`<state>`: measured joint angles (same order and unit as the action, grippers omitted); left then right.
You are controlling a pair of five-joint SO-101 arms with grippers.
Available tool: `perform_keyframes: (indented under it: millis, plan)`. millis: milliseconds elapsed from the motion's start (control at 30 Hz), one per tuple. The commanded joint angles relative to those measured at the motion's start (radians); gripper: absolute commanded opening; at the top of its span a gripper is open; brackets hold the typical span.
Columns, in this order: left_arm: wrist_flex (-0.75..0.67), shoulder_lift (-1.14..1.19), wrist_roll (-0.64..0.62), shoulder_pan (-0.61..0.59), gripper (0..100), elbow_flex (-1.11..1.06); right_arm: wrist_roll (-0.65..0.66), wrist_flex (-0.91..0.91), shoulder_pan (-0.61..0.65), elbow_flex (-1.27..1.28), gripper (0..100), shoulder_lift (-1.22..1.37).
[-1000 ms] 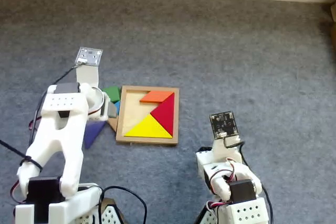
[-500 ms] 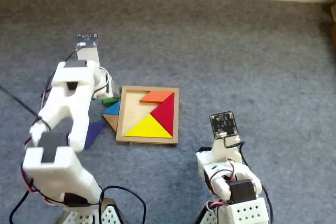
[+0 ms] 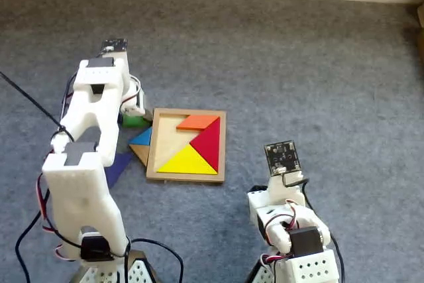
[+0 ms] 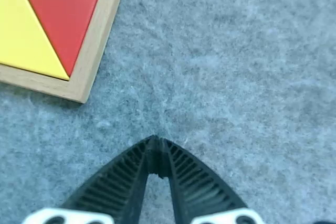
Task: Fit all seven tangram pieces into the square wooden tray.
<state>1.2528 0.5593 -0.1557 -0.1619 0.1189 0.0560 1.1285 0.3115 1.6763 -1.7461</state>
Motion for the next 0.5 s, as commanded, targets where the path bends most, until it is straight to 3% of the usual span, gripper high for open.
perform_keyframes:
  millis: [0, 167, 467]
  plan:
    - [0.043, -0.005, 0.000, 0.010, 26, 0.059, -0.012, 0.007, 0.004, 0.148, 0.6, -0.016]
    - [0.086, -0.013, 0.000, 0.007, 26, 0.082, -0.012, 0.007, 0.004, 0.148, 0.6, -0.016]
    - [0.322, -0.012, 0.048, 0.042, 26, 0.208, -0.012, 0.007, 0.004, 0.148, 0.6, -0.016]
